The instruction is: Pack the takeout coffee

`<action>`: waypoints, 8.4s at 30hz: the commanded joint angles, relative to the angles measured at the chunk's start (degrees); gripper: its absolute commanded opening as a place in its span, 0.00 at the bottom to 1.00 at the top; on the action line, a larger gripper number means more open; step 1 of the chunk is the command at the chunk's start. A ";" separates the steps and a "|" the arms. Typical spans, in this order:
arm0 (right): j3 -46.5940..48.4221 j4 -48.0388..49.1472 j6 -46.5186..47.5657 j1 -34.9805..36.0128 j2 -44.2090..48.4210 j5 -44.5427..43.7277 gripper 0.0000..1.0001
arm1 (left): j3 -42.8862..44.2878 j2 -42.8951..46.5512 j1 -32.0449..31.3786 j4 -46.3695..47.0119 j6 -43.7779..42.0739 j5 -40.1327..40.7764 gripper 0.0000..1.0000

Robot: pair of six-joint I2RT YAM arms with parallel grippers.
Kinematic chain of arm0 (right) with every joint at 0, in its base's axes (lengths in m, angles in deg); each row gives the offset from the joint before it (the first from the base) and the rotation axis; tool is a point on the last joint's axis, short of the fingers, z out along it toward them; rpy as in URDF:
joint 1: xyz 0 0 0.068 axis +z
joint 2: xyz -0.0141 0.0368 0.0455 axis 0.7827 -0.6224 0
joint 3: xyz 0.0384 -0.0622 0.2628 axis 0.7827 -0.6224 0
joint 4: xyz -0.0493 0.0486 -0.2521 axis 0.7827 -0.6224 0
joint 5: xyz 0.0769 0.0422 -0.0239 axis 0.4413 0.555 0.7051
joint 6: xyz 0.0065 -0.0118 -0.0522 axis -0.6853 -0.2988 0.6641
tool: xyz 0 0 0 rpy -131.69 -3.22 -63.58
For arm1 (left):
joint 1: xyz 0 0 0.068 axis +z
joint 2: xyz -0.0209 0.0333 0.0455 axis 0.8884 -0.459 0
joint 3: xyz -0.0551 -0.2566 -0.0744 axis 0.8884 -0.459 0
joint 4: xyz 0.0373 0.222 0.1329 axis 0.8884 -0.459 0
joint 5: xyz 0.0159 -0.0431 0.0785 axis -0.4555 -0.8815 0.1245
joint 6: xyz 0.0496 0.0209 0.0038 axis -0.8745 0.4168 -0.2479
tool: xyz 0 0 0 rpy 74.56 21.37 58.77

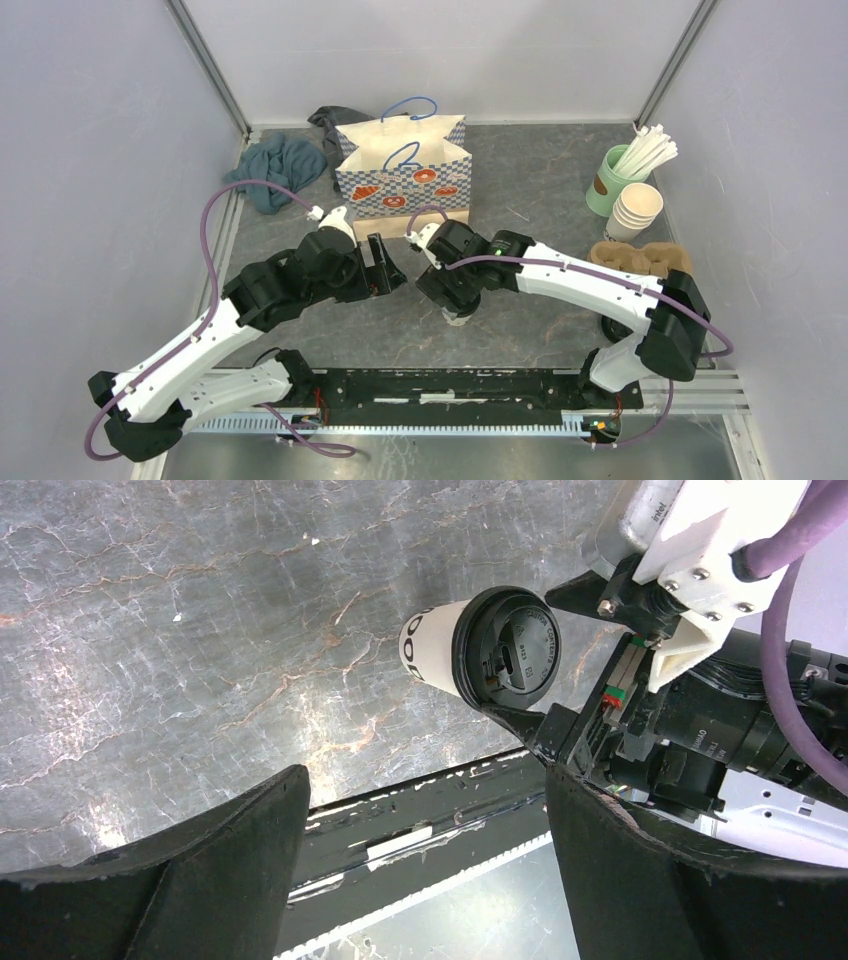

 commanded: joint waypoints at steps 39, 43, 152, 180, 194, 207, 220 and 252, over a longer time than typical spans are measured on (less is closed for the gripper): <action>-4.93 18.71 3.15 -41.16 -2.39 -6.50 0.83 | 35.67 -25.24 1.64 6.51 -35.12 -2.59 0.95; -5.38 19.86 2.51 -42.20 -2.23 -5.52 0.85 | 38.06 -27.93 3.13 7.93 -41.04 -3.07 0.96; -18.34 10.42 5.84 -79.95 12.46 26.12 0.15 | 32.84 -31.28 14.82 13.27 -44.45 -16.63 1.00; -1.69 -2.84 4.06 -77.34 20.76 8.46 0.00 | 33.73 -31.11 13.64 13.31 -44.44 -16.40 1.00; 5.30 -3.51 4.65 -59.69 21.23 11.09 0.00 | 47.17 -33.19 20.13 5.76 -32.44 -5.20 1.00; 7.74 -2.77 -0.42 -55.05 25.42 34.40 0.00 | 49.52 -40.87 29.96 14.32 -11.92 -31.08 0.91; 6.93 21.72 -28.77 -55.08 29.66 60.38 0.00 | 48.07 -45.51 29.18 8.84 -20.38 -30.00 0.84; 3.59 43.70 -48.85 -55.11 30.29 62.38 0.00 | 47.74 -34.79 24.75 5.76 -17.48 -19.35 0.94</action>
